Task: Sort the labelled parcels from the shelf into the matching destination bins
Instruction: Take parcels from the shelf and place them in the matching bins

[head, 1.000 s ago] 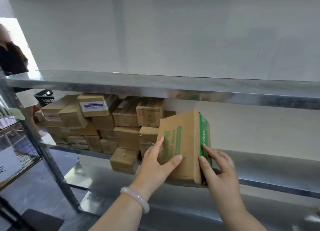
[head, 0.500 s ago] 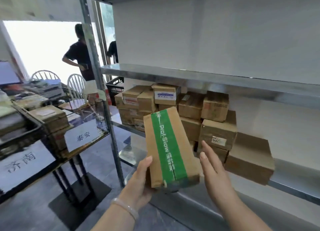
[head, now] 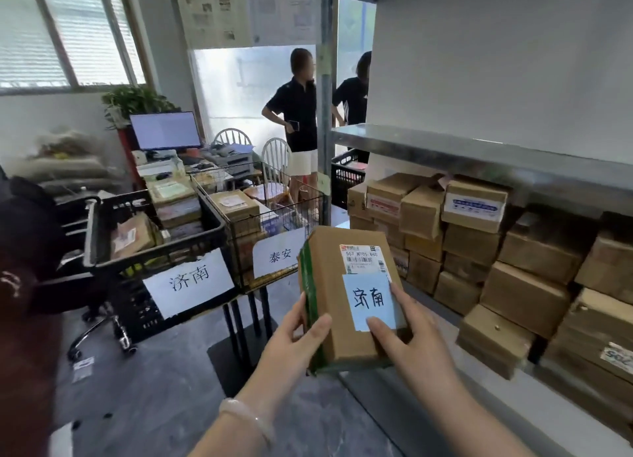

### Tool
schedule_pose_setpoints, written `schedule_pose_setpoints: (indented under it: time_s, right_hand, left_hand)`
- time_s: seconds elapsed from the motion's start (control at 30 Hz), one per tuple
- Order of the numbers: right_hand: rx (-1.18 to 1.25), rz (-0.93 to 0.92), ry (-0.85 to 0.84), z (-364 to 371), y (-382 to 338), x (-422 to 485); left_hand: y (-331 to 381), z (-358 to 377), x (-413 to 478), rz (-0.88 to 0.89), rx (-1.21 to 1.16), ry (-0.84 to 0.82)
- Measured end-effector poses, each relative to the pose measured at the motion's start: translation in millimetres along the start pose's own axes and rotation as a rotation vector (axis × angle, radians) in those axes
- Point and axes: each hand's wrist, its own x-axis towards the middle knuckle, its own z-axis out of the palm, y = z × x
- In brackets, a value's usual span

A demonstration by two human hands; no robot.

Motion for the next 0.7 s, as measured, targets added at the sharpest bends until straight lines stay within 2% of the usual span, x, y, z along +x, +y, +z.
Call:
schedule_pose_setpoints:
  time_s: [0.13,0.3,0.43,0.7]
  right_hand:
    - [-0.014,-0.096,-0.087,23,-7,52]
    - [0.029,-0.193,-0.204,44,-24,128]
    - [0.026,-0.308,-0.322,62,-39,181]
    - [0.09,-0.403,-0.509,129,-66,237]
  left_hand:
    - [11,-13,41,0.01,0.048,0.098]
    - [31,-32,97,0.065,-0.115,0.255]
    - [43,-49,128,0.129,-0.158,0.37]
    - [64,-126,161,0.181,-0.192,0.576]
